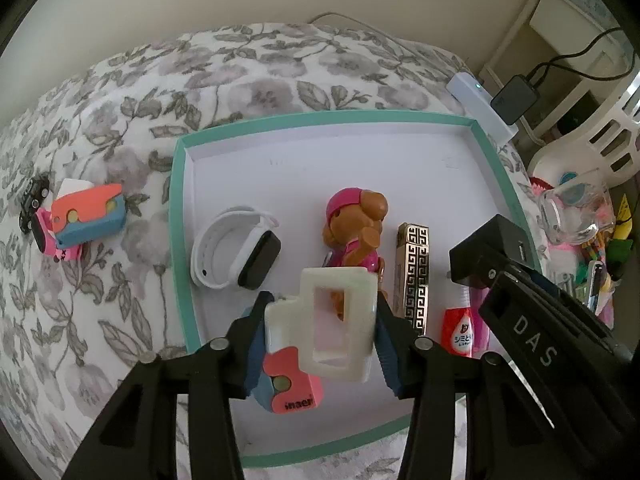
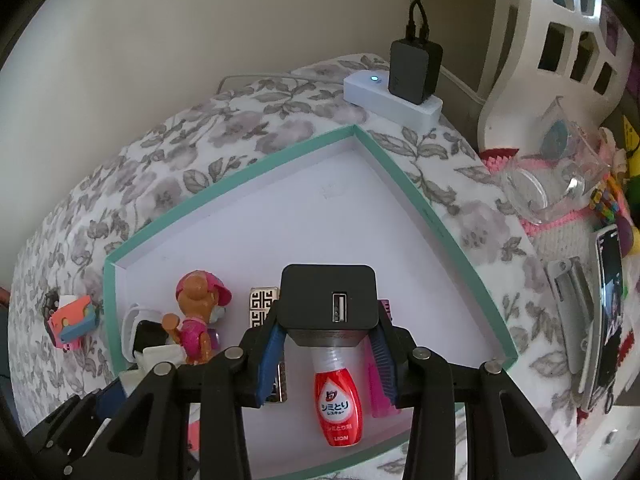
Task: Organize rigid objects
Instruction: 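Open right gripper to drop charger in tray while left releases white clip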
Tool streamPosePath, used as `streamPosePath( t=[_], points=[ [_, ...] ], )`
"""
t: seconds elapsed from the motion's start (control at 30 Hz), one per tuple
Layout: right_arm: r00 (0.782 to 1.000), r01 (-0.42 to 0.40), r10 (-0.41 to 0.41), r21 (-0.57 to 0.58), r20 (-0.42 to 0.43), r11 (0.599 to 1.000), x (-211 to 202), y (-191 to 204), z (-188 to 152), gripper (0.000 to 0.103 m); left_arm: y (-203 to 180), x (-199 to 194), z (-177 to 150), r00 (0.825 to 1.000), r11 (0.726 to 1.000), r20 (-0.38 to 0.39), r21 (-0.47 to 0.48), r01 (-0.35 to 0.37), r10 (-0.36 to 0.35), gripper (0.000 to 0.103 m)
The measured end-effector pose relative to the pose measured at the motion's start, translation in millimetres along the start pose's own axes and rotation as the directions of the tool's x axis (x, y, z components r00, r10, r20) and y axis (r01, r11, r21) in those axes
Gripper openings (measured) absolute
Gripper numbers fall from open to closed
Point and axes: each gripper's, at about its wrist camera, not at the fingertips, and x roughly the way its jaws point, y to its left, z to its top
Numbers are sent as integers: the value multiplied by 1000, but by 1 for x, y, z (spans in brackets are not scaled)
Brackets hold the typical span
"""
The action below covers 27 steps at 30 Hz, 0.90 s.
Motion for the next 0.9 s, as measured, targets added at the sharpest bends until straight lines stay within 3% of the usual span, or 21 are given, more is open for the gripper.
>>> streamPosePath(
  t=[0.1, 0.2, 0.27, 0.33, 0.57, 0.8, 0.9],
  points=[
    [1000, 8, -8, -13, 4, 1000, -2, 3, 0, 47, 1, 0, 0, 1000, 1000, -4, -4, -5, 5, 61],
    [1000, 13, -12, -23, 24, 1000, -10, 4, 2, 54, 2, -2, 1, 1000, 1000, 0, -6, -4, 4, 62],
    [999, 13, -12, -26, 40, 1000, -16, 5, 4, 54, 4, -7, 1, 1000, 1000, 10, -10, -7, 7, 64],
    [998, 18, -17, -27, 57, 999, -22, 6, 5, 54, 6, -12, 3, 1000, 1000, 23, -15, -6, 6, 72],
    [992, 17, -14, -25, 126, 1000, -47, 7, 11, 54, 21, -35, 9, 997, 999, 73, -54, 2, 2, 72],
    [985, 16, -10, -31, 174, 999, -66, 10, 14, 56, 52, -57, 15, 991, 989, 122, -141, -35, 52, 73],
    [983, 12, -6, -29, 181, 999, -69, 10, 14, 65, 68, -65, 16, 986, 981, 138, -181, -73, 98, 86]
  ],
)
